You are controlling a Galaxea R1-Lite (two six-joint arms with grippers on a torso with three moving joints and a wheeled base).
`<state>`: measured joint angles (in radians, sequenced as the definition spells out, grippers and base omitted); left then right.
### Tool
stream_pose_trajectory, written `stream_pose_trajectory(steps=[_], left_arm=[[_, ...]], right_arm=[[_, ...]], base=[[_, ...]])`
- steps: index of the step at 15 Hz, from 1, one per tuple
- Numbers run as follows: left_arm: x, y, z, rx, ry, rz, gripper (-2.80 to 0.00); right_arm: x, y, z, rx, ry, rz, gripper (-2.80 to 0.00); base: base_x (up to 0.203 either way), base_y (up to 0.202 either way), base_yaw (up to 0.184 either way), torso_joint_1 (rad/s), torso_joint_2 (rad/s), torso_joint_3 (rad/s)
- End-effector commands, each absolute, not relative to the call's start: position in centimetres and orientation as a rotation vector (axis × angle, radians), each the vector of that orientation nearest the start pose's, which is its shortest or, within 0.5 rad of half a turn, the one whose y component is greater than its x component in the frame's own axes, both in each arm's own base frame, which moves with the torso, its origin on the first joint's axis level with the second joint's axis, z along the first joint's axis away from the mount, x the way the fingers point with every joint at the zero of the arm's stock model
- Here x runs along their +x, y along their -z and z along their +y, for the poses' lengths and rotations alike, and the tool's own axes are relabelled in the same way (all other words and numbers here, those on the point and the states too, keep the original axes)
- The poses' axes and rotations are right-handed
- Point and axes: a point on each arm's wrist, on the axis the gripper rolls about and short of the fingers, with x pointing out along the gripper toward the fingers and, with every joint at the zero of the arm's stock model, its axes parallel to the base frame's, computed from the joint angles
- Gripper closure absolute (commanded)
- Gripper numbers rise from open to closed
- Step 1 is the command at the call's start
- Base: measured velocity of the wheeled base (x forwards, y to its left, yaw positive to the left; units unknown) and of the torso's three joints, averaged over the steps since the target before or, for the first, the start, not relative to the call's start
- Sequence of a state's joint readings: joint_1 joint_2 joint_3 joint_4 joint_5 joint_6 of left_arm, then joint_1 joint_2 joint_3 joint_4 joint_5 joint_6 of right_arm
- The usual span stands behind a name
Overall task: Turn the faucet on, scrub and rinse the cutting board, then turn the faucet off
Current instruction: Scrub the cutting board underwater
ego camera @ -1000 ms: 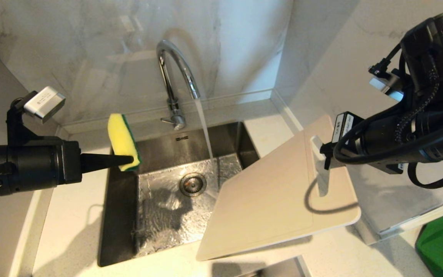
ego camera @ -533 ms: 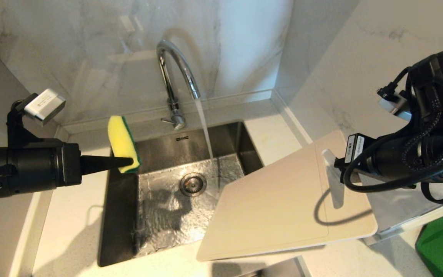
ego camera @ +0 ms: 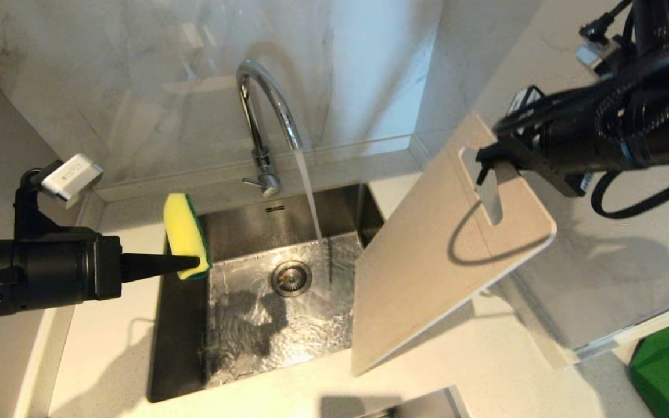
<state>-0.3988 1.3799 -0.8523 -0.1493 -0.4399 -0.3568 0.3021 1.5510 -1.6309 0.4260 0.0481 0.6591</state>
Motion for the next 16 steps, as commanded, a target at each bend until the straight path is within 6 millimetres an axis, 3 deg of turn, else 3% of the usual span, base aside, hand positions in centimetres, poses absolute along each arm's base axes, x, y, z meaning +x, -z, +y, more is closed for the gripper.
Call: stream_pose_trajectory(steps=[1, 3, 11, 16], left_arm=[[20.1, -23.6, -9.5, -0.342, 0.749, 0.545, 0.00], [20.0, -23.5, -9.5, -0.342, 0.748, 0.547, 0.00], [19.5, -23.8, -9.3, -0.340, 0.741, 0.560, 0.00], [19.1, -24.0, -9.1, -0.340, 0.740, 0.551, 0.00]], right_arm=[[28.2, -37.0, 9.2, 0.691, -0.270, 0.436, 0.00], [30.6, -36.3, 10.2, 0.727, -0.291, 0.473, 0.00], [35.1, -34.4, 11.8, 0.882, -0.379, 0.433, 0.00], [36.5, -33.0, 13.1, 0.879, -0.403, 0.448, 0.00]], base=[[0.000, 0.000, 0.000, 0.000, 0.00, 0.000], [0.000, 0.000, 0.000, 0.000, 0.00, 0.000], [0.000, 0.000, 0.000, 0.000, 0.00, 0.000], [0.000, 0.000, 0.000, 0.000, 0.00, 0.000]])
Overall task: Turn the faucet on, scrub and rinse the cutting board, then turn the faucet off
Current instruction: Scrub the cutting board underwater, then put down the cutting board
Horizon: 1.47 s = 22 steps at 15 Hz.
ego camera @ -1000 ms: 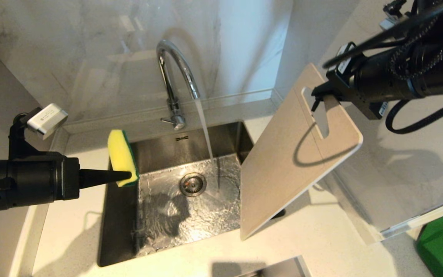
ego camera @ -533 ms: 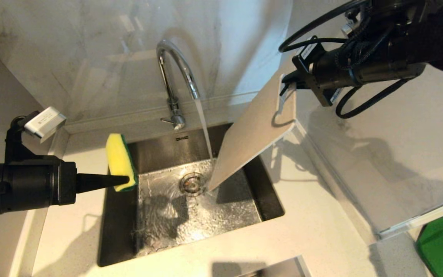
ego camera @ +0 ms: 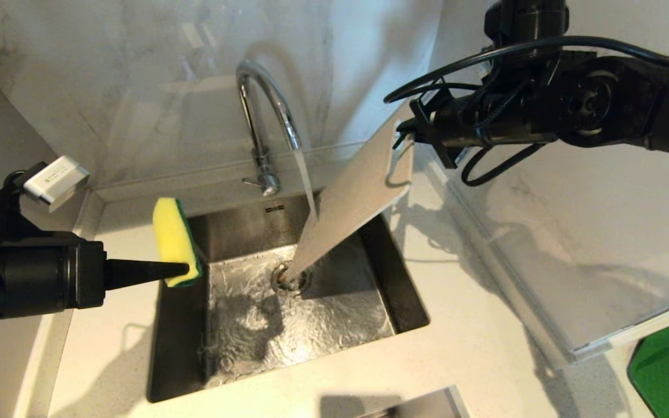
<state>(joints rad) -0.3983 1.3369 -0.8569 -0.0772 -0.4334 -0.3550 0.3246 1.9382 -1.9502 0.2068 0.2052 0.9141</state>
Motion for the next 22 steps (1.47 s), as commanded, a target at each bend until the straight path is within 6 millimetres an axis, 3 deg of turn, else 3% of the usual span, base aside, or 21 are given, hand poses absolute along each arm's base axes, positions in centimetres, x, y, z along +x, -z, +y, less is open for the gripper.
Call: stream_pose_trajectory(steps=[1, 5, 12, 19, 22], left_arm=[[19.1, -23.9, -9.1, -0.340, 0.739, 0.553, 0.00], [18.9, -24.3, -9.0, -0.345, 0.744, 0.540, 0.00], [17.4, -25.3, -8.4, -0.408, 0.746, 0.513, 0.00], [17.0, -27.0, -8.2, -0.430, 0.762, 0.458, 0.00], [17.3, -27.3, -8.3, -0.440, 0.764, 0.454, 0.00]], right_arm=[[36.5, -33.1, 13.1, 0.879, -0.406, 0.450, 0.00], [34.5, -34.5, 12.3, 0.871, -0.392, 0.466, 0.00], [26.7, -38.0, 9.5, 0.715, -0.349, 0.511, 0.00], [22.1, -36.8, 7.7, 0.625, -0.272, 0.573, 0.00], [21.8, -36.4, 7.6, 0.625, -0.261, 0.587, 0.00]], base=[[0.000, 0.000, 0.000, 0.000, 0.00, 0.000], [0.000, 0.000, 0.000, 0.000, 0.00, 0.000], [0.000, 0.000, 0.000, 0.000, 0.00, 0.000], [0.000, 0.000, 0.000, 0.000, 0.00, 0.000], [0.000, 0.000, 0.000, 0.000, 0.00, 0.000]])
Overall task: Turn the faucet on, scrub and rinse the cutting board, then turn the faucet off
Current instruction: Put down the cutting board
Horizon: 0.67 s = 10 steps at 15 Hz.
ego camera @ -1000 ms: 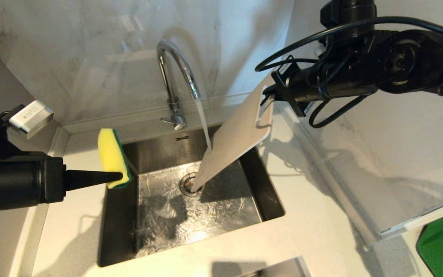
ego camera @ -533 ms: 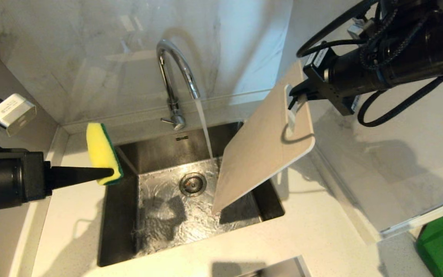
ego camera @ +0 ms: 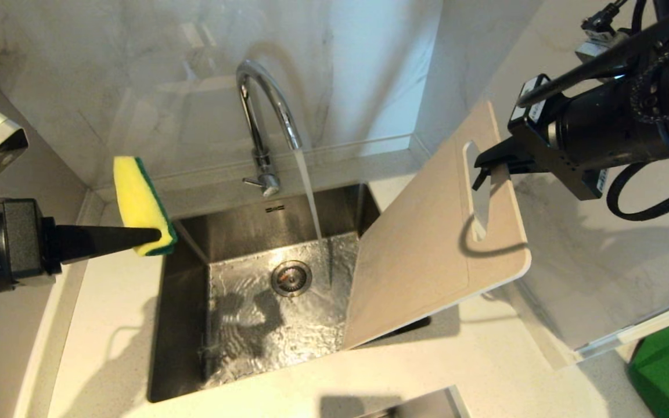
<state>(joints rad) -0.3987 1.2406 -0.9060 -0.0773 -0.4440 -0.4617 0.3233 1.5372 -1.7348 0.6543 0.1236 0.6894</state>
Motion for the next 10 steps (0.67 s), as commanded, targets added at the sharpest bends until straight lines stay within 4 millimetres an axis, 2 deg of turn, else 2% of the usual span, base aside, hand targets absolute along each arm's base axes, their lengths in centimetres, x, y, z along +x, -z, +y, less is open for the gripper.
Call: stream_pose_trajectory(steps=[1, 4, 10], left_arm=[[17.3, -27.3, -8.3, -0.440, 0.764, 0.454, 0.00], [17.5, -27.3, -8.4, -0.441, 0.766, 0.456, 0.00], [17.7, -26.9, -8.5, -0.441, 0.763, 0.475, 0.00]], right_arm=[[21.7, -36.0, 7.4, 0.619, -0.237, 0.594, 0.00], [20.3, -35.5, 6.9, 0.614, -0.203, 0.593, 0.00], [17.7, -31.8, 5.8, 0.581, -0.104, 0.657, 0.00]], base=[[0.000, 0.000, 0.000, 0.000, 0.00, 0.000], [0.000, 0.000, 0.000, 0.000, 0.00, 0.000], [0.000, 0.000, 0.000, 0.000, 0.00, 0.000]])
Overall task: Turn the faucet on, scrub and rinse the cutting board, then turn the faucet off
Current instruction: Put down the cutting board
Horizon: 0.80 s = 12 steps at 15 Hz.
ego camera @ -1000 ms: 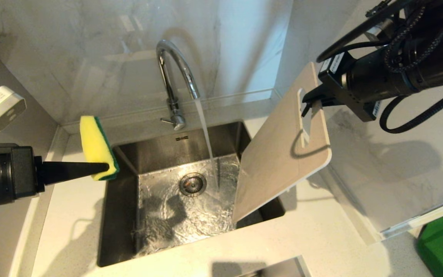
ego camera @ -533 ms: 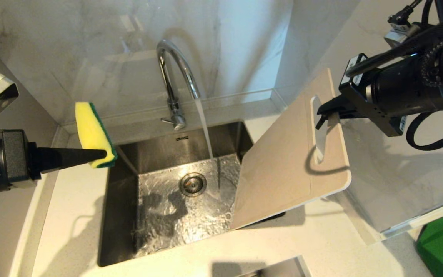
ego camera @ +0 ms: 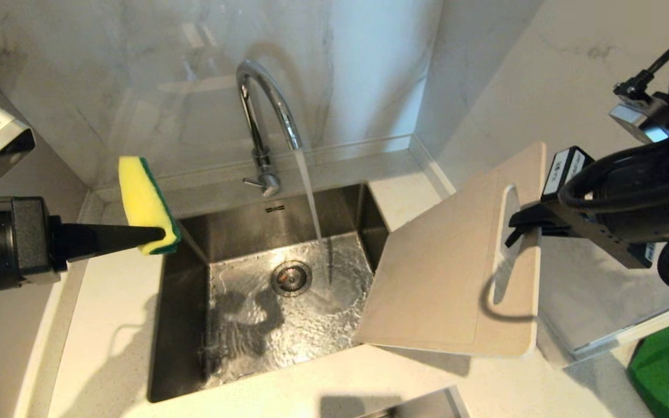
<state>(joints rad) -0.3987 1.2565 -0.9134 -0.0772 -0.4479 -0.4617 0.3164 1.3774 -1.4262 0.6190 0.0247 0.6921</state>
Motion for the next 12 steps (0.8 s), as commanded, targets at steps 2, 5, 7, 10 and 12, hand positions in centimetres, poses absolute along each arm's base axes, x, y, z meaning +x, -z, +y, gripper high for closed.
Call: stream_pose_trajectory(steps=[2, 5, 7, 10, 12], left_arm=[[17.8, -26.9, -8.6, -0.442, 0.762, 0.479, 0.00], [18.0, -27.1, -8.7, -0.441, 0.767, 0.475, 0.00], [18.1, -27.0, -8.7, -0.441, 0.767, 0.477, 0.00], [18.1, -26.9, -8.8, -0.440, 0.768, 0.484, 0.00], [18.0, -26.9, -8.8, -0.440, 0.766, 0.491, 0.00]], right_arm=[[16.8, -31.1, 5.5, 0.577, -0.093, 0.669, 0.00], [15.9, -29.1, 4.8, 0.518, -0.054, 0.707, 0.00], [15.8, -26.8, 4.6, 0.428, -0.034, 0.719, 0.00], [15.7, -23.7, 4.4, 0.281, -0.024, 0.678, 0.00], [15.0, -22.4, 4.1, 0.245, -0.017, 0.677, 0.00]], base=[[0.000, 0.000, 0.000, 0.000, 0.00, 0.000], [0.000, 0.000, 0.000, 0.000, 0.00, 0.000], [0.000, 0.000, 0.000, 0.000, 0.00, 0.000], [0.000, 0.000, 0.000, 0.000, 0.00, 0.000], [0.000, 0.000, 0.000, 0.000, 0.00, 0.000]])
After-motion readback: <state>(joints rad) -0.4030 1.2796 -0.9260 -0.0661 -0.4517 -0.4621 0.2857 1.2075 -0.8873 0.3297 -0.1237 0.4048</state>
